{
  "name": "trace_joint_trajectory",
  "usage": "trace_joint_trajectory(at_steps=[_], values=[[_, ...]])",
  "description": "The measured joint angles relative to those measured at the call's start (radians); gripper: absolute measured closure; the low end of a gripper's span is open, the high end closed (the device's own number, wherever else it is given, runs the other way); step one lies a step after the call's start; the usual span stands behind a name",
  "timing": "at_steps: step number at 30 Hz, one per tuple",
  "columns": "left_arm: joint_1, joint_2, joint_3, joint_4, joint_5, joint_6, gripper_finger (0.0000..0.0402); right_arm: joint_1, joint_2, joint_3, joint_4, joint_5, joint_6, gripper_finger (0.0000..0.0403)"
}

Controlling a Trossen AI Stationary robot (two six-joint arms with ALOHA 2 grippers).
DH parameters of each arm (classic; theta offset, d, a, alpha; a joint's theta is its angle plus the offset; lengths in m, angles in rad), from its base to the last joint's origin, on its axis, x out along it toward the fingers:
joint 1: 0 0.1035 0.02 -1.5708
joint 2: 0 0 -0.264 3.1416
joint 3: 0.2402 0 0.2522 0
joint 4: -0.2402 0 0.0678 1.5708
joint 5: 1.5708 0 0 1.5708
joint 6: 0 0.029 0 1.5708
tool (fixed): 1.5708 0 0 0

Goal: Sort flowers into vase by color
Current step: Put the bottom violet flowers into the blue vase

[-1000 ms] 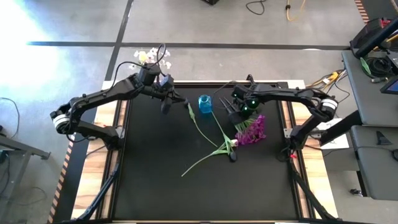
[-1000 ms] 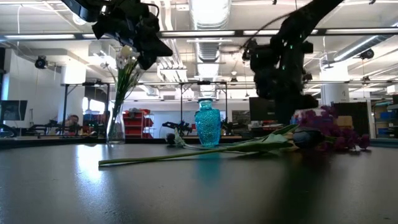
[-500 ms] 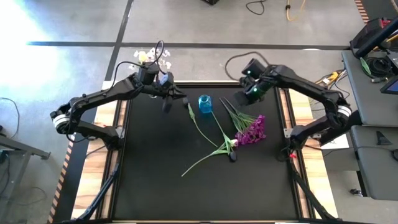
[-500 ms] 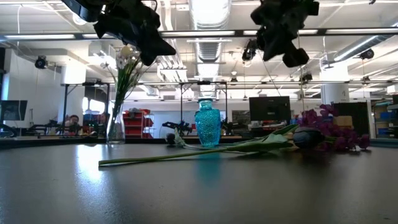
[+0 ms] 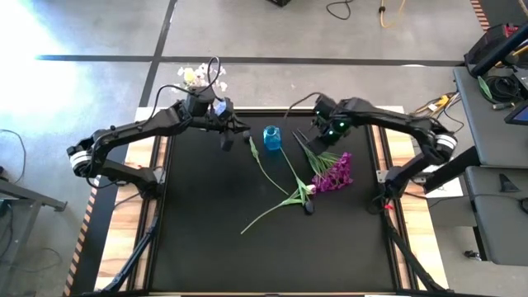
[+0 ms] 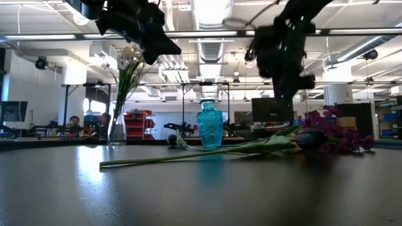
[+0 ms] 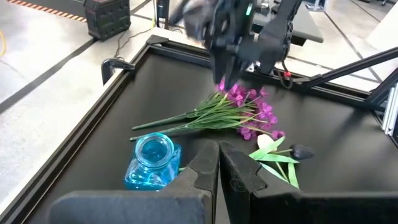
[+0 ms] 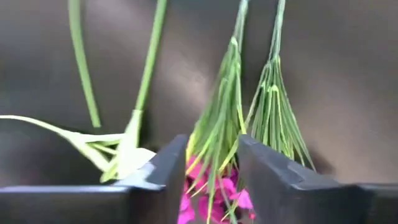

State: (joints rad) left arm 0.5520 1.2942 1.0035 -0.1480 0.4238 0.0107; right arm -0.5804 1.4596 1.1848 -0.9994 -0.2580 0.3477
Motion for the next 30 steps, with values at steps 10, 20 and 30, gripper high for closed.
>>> trace_joint_trajectory(at_steps=[10, 20, 30], values=[[-0.001, 0.000, 0.000, 0.000, -0.004, -0.016, 0.0402, 0.000, 0.202, -0.056, 0.053, -0.003, -0.009, 0.0203], [-0.001, 0.000, 0.000, 0.000, -0.007, -0.025, 0.0402, -0.006, 0.238, -0.057, 0.068, -0.105, -0.057, 0.0326], [0.003, 0.000, 0.000, 0.000, -0.023, -0.025, 0.0402, -0.094, 0.035, -0.011, 0.041, -0.327, 0.048, 0.0393]])
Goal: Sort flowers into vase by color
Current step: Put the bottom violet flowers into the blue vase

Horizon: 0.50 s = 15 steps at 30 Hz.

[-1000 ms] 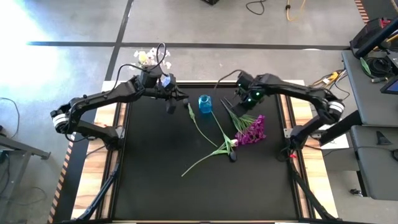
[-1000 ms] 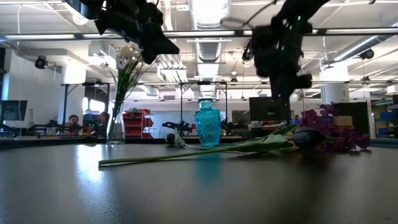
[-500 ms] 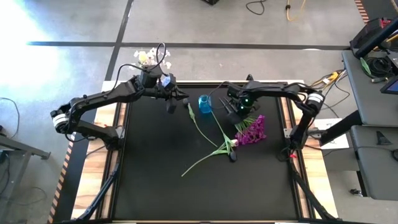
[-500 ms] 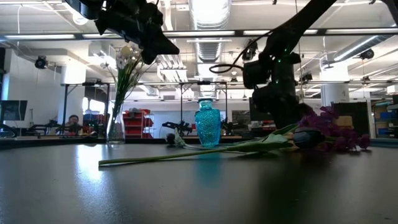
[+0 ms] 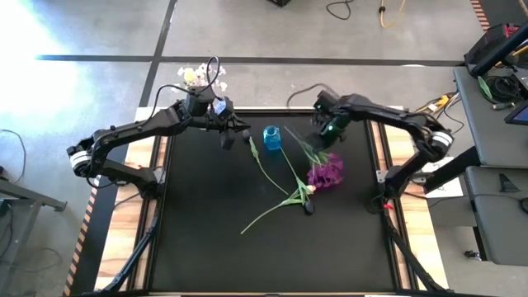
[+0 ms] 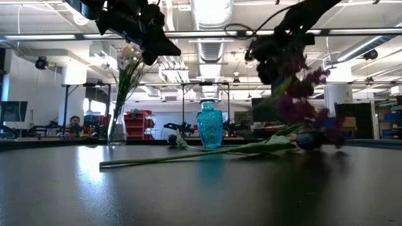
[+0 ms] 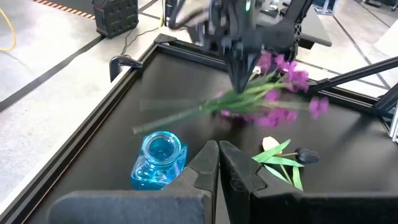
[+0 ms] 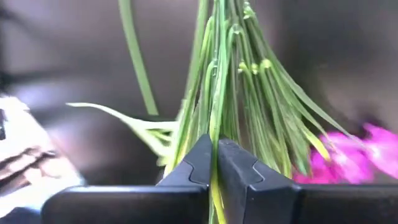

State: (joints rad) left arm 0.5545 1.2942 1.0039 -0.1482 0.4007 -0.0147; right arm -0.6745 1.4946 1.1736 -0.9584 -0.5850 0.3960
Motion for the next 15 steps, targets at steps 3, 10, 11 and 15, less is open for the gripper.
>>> trace_joint_trajectory(at_steps=[3, 10, 11, 15], values=[[0.000, 0.000, 0.000, 0.000, 0.000, 0.000, 0.0402, -0.020, -0.055, 0.017, -0.003, -0.064, 0.065, 0.0393], [0.000, 0.000, 0.000, 0.001, -0.002, 0.008, 0.0402, -0.033, -0.125, 0.061, 0.010, -0.239, 0.199, 0.0393], [0.000, 0.000, 0.000, 0.005, -0.002, 0.015, 0.0402, -0.033, -0.126, 0.069, 0.013, -0.260, 0.216, 0.0393], [-0.017, 0.000, 0.000, 0.042, -0.029, 0.092, 0.0401, -0.033, -0.117, 0.110, 0.021, -0.309, 0.249, 0.0393]])
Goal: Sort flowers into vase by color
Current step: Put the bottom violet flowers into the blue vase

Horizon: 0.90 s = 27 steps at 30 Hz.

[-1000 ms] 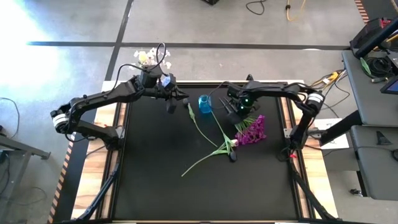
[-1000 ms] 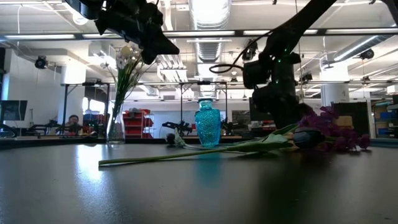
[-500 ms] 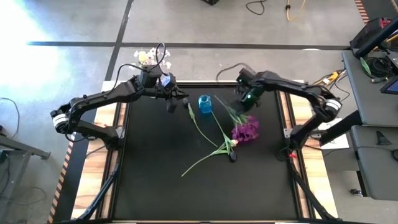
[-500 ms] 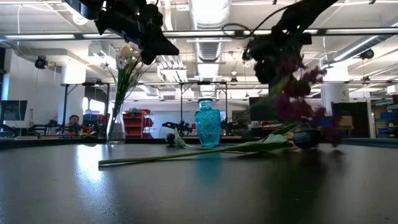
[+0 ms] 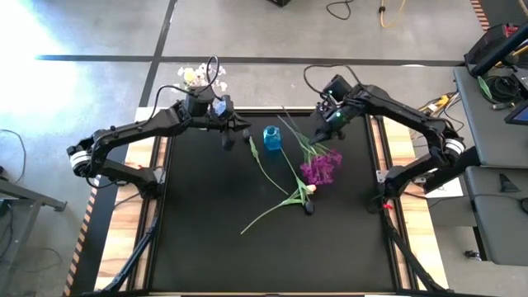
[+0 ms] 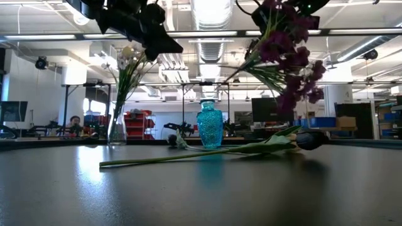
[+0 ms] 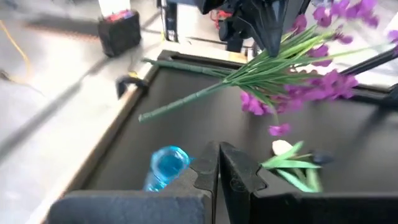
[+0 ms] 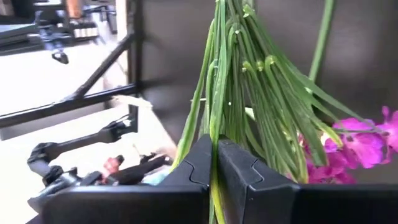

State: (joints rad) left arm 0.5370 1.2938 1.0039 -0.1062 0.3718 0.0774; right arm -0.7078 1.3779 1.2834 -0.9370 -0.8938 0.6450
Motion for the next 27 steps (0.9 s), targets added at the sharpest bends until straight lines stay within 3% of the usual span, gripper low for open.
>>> trace_joint_trajectory(at_steps=[5, 11, 15, 17, 21, 27], values=[[-0.056, 0.003, 0.000, 0.074, -0.105, 0.175, 0.0377, 0.000, 0.029, 0.054, 0.000, -0.006, 0.003, 0.0393], [-0.126, 0.053, 0.002, 0.166, -0.180, 0.342, 0.0302, 0.000, 0.039, 0.100, 0.001, -0.030, 0.012, 0.0394], [-0.173, 0.099, 0.002, 0.239, -0.358, 0.443, 0.0255, 0.000, 0.039, 0.112, 0.001, -0.031, 0.017, 0.0394], [-0.189, 0.117, 0.002, 0.301, -0.394, 0.494, 0.0239, 0.000, 0.039, 0.118, 0.003, -0.047, 0.018, 0.0394], [-0.213, 0.178, 0.063, 0.285, -0.425, 0.561, 0.0229, 0.000, 0.038, 0.120, 0.005, -0.065, 0.027, 0.0394], [-0.227, 0.327, 0.264, 0.132, -0.442, 0.620, 0.0238, 0.000, 0.038, 0.120, 0.008, -0.083, 0.029, 0.0394]])
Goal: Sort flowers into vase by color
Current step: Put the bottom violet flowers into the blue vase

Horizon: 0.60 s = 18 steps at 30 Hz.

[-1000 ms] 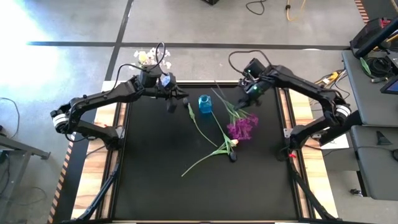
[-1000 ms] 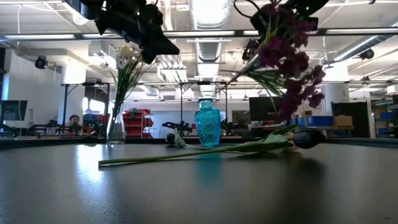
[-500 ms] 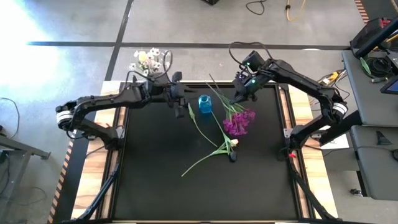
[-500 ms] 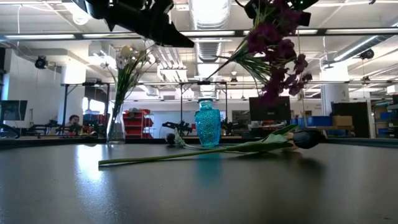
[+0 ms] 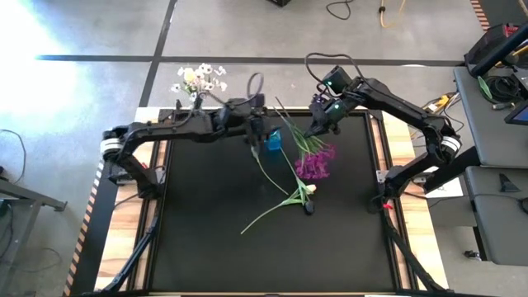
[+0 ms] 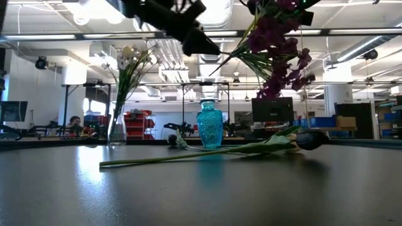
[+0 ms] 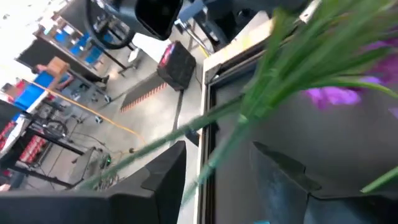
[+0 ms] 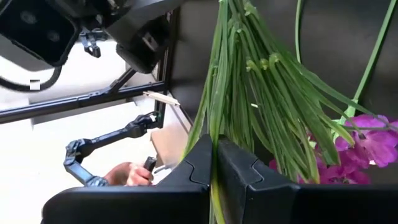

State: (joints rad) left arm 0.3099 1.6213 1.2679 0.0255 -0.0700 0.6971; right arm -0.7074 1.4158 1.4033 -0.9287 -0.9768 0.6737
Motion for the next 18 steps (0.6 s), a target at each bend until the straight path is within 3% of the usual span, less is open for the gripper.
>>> trace_joint_trajectory(at_steps=[8, 14, 18], values=[[-0.004, 0.164, 0.241, -0.214, 0.000, 0.034, 0.0260, 0.000, 0.000, 0.000, 0.006, -0.026, 0.000, 0.0394], [-0.004, 0.183, 0.262, -0.227, 0.000, 0.032, 0.0285, 0.000, 0.000, 0.000, 0.029, -0.034, -0.001, 0.0394], [-0.004, 0.183, 0.262, -0.230, 0.000, 0.031, 0.0335, 0.000, 0.000, 0.000, 0.049, -0.045, -0.004, 0.0394]])
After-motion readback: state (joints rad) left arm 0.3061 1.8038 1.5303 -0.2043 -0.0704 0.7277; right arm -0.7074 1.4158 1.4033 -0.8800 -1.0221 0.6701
